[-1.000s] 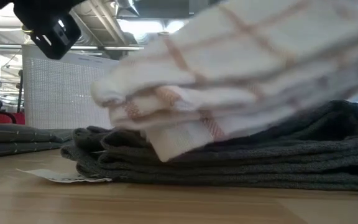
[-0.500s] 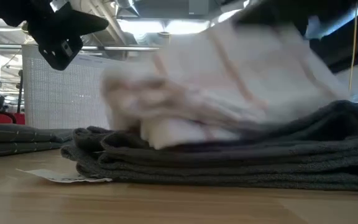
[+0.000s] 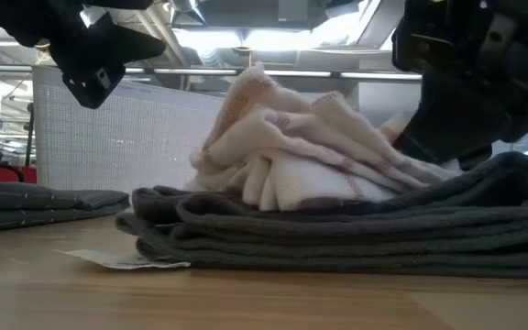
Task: Fold towel
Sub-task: Stack the folded brown-white towel on top of the folded gray towel
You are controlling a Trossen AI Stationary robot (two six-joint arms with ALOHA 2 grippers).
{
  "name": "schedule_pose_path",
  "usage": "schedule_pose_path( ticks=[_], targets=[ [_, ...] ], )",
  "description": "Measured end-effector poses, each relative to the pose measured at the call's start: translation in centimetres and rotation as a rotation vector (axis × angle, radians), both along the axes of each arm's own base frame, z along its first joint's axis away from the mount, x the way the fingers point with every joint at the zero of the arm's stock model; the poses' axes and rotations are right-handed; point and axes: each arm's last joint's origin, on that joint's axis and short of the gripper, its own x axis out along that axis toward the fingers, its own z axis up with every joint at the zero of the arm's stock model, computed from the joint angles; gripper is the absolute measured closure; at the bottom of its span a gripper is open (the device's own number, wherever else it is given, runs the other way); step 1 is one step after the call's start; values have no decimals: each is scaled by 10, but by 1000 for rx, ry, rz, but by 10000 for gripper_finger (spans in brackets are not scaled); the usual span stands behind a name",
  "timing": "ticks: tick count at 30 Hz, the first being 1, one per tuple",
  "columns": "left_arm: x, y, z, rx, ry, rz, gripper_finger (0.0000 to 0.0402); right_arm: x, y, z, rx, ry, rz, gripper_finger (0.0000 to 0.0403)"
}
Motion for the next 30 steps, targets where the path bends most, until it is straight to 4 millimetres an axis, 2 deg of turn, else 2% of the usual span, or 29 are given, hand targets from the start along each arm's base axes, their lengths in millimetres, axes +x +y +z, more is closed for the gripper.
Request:
schedule_pose_path(
  ticks=[5,9,15,21,30],
  targets=[
    [6,9,0,-42,1,47,247,0,-1,2,36,15,21,313],
    [16,25,-1,-62,28,34,247,-3,-1,14,44,31,108,252],
    [49,52,12,32,186,24,247,-16,-6,39,73,83,217,184],
    [85,81,24,156,360,-15,247,-30,-2,44,12,118,225,163],
    [125,118,-9,189,463,-162,247,-42,11,32,-177,82,138,162]
  ],
)
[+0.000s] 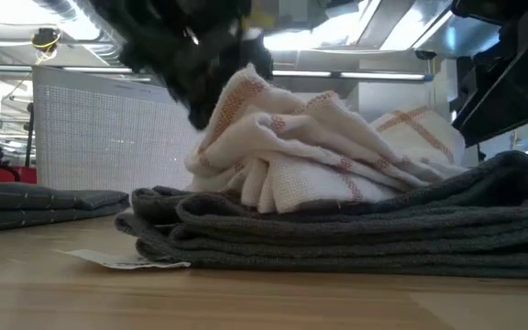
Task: Fold towel
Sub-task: Stack the folded brown-white towel on top of the folded gray towel
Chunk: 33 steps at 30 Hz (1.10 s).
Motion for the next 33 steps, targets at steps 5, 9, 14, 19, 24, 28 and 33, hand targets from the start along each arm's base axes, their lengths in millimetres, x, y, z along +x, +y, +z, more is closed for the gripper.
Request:
schedule_pose_path(
  ticks=[5,9,14,19,24,28,33],
  targets=[
    [4,6,-24,-81,82,-64,247,0,5,-13,-22,0,-44,162],
    [5,5,-29,-114,93,-120,247,1,5,-26,-22,25,-76,162],
    [6,3,-25,-148,66,-192,247,3,7,-34,-25,32,-81,162],
    [6,0,-24,-163,54,-212,248,4,6,-33,-42,15,-95,162],
    [6,-4,-24,-169,58,-211,294,4,6,-32,-58,-10,-112,162],
    [7,-4,-24,-174,48,-203,371,6,7,-31,-45,-25,-106,162],
    [3,-5,-17,-108,59,-100,390,5,8,-32,-17,0,-84,162]
  ],
)
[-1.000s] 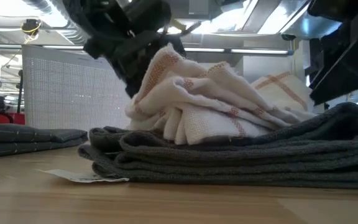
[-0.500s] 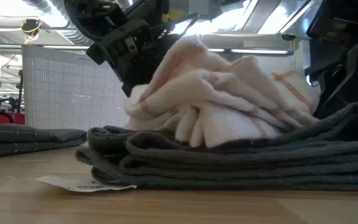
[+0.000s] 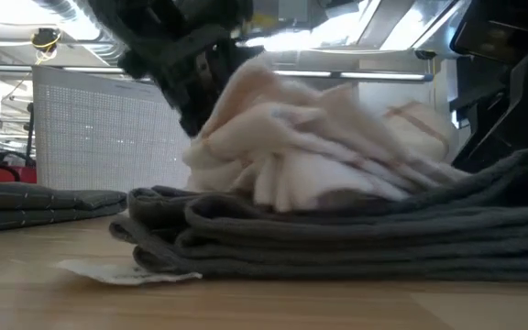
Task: Fold towel
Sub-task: Stack the folded brown-white towel on top of the folded gray towel
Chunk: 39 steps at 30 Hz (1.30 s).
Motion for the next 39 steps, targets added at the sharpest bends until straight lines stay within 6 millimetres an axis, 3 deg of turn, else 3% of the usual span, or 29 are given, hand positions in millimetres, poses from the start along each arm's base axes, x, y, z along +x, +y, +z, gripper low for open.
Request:
schedule_pose_path(
  ticks=[8,13,19,26,30,35,39],
  targets=[
    [-19,-2,37,256,-34,250,396,1,2,1,33,-3,10,162],
    [-20,-1,32,338,-15,302,392,1,2,1,35,-5,10,162],
    [-13,1,10,348,39,308,376,2,2,1,41,-12,8,162],
    [-13,8,5,398,86,277,312,3,3,2,50,-20,9,162],
    [-13,10,35,366,90,275,267,2,3,1,52,-9,18,162],
    [-14,-15,74,286,-68,236,248,0,3,8,93,23,68,162],
    [-11,-51,67,211,-169,115,247,-4,2,25,143,17,103,162]
  ],
)
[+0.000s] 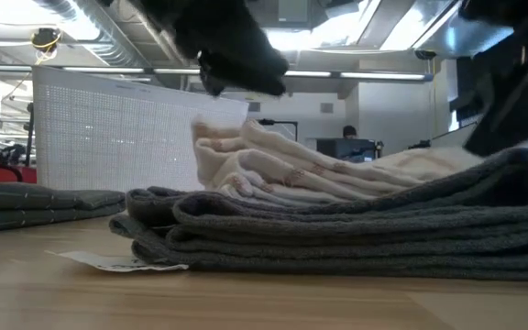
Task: Fold towel
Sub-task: Stack the folded brown-white towel on top of the folded gray towel
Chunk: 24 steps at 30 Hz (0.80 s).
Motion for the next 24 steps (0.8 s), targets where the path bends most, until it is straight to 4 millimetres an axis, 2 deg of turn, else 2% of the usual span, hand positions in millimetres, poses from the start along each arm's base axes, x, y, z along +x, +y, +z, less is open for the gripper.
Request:
schedule_pose_path(
  ticks=[4,6,9,11,14,17,20,24],
  targets=[
    [1,-35,-38,-14,73,-114,247,5,-1,9,-103,-132,-35,162],
    [0,-47,-54,-12,115,-151,247,13,-3,8,-178,-210,-91,162],
    [-2,-56,-80,-22,216,-179,247,22,-7,-4,-246,-223,-125,162],
    [-3,-56,-86,-38,268,-183,247,27,-9,-14,-260,-194,-108,162],
    [-5,-55,-89,-37,308,-176,247,32,-13,-35,-271,-112,-78,162],
    [-6,-51,-82,-36,300,-178,247,37,-17,-49,-250,-41,-32,162],
    [-8,-48,-67,-42,298,-176,247,38,-17,-52,-232,-22,-13,162],
    [-18,-49,-31,-85,272,-151,247,36,-17,-42,-212,-29,1,162]
  ],
)
